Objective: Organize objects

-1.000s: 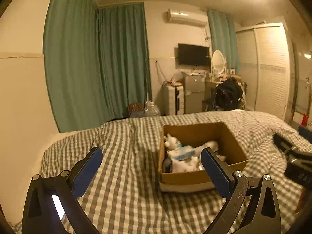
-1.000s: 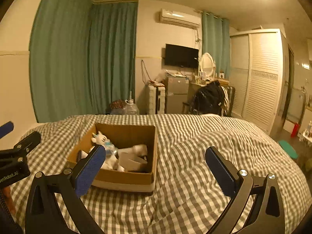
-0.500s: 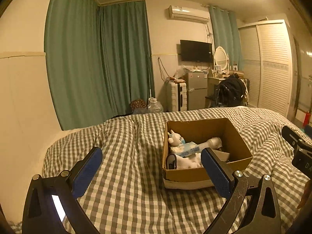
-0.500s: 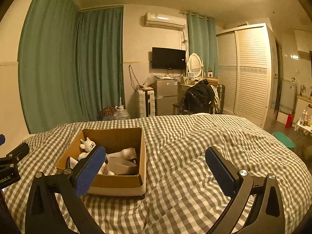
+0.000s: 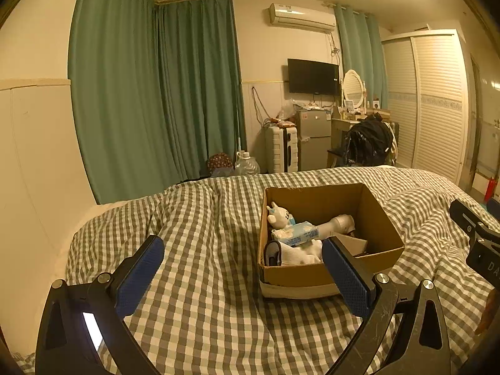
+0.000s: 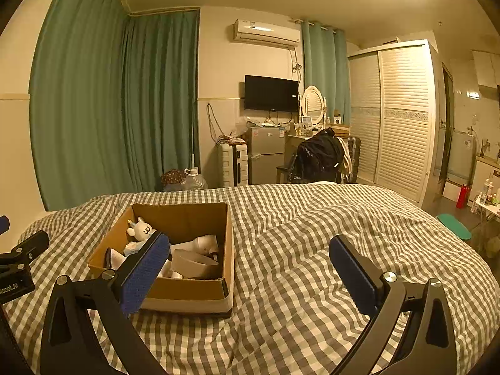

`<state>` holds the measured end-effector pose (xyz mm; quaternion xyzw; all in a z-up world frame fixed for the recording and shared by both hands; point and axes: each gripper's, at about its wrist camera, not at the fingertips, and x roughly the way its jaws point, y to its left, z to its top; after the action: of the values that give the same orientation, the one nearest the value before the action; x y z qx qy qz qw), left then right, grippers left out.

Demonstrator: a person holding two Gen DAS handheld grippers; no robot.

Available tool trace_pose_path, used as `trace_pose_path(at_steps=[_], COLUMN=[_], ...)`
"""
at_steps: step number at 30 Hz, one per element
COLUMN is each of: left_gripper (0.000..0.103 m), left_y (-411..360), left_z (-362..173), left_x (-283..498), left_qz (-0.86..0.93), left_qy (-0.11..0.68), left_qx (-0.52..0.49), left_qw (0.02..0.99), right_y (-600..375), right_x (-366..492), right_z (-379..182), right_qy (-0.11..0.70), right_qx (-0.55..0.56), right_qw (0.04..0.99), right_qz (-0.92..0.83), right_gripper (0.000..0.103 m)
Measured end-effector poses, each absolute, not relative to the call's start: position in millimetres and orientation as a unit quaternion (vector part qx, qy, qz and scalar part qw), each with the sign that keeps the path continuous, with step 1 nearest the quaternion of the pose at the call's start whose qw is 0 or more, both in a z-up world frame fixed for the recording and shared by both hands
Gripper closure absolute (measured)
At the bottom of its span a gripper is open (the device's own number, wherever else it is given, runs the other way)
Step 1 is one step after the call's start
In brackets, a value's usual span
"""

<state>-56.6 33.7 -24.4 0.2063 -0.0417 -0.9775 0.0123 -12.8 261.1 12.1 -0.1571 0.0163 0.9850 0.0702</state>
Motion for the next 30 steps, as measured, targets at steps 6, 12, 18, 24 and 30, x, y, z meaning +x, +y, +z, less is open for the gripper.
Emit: trace_pose_path(at_steps=[6, 12, 18, 24, 30], left_gripper=[0.0, 0.0, 0.0, 0.0, 0.0], left_y=[34.8, 34.9, 34.8, 33.5, 30.6], left_z=[-25.3, -25.5, -25.7, -26.5, -27.3], left_x=[-57.8, -57.6, -58.1, -58.9, -60.4], left_qz=[-0.977, -0.977, -0.976, -0.976, -0.975], left_qy=[-0.042, -0.042, -0.042, -0.039, -0.039], left_qx=[0.209, 0.211, 0.211, 0.214, 0.216], left_qw=[0.012, 0.011, 0.011, 0.009, 0.016], right_y=[260.3, 259.0, 257.2, 255.4, 253.6], right_x=[-13.7, -15.1, -15.9, -17.2, -18.4], right_z=[11.4, 9.2, 7.9, 6.9, 3.8], right_qy=[0.015, 0.014, 0.014, 0.012, 0.009], right_qx=[-0.158, -0.164, -0.167, -0.171, -0.177], right_qw=[0.07, 0.069, 0.068, 0.069, 0.068], right_qz=[0.985, 0.984, 0.983, 0.983, 0.982], right_gripper=[0.0, 0.0, 0.0, 0.0, 0.0])
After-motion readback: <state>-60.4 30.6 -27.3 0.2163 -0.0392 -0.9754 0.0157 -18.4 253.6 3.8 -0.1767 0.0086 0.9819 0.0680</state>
